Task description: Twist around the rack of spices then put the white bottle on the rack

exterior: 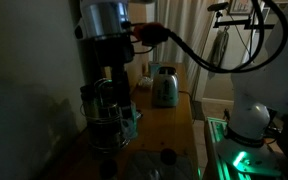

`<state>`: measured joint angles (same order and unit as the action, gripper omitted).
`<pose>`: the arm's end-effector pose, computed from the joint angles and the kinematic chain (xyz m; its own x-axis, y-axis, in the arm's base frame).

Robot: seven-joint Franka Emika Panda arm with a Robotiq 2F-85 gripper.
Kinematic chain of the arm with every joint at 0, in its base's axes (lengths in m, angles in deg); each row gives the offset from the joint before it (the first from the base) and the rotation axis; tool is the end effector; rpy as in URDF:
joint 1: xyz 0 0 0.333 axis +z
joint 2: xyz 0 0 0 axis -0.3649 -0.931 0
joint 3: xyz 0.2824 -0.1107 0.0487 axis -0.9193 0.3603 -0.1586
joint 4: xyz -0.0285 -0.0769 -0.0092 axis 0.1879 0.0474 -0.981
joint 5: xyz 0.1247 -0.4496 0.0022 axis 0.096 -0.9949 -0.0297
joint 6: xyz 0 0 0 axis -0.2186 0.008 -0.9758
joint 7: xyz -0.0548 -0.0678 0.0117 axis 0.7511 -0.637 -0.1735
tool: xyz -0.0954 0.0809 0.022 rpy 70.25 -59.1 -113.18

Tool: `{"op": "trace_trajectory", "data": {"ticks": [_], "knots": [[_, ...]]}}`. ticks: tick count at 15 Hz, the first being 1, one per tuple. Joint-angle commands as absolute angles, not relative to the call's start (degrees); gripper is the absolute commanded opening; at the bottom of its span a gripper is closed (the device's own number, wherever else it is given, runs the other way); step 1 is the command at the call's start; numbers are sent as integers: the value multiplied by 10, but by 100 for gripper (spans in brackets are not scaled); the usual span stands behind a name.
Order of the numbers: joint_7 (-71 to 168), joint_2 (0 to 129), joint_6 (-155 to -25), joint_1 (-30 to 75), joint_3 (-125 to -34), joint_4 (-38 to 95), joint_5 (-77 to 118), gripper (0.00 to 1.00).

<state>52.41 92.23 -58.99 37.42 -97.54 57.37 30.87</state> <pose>0.4731 0.2912 0.4339 0.8830 0.4557 -0.1129 0.4502 -0.8901 -0.0711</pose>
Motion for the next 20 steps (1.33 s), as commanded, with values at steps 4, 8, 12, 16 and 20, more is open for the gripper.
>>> {"op": "trace_trajectory", "data": {"ticks": [4,8,12,16,20], "knots": [[506,868,-500,350,-969,426,299,20],[500,835,-482,340,-967,373,286,20],[488,803,-455,336,-963,348,255,20],[493,785,-453,336,-959,346,248,20],[493,776,-468,338,-958,357,235,20]]}}
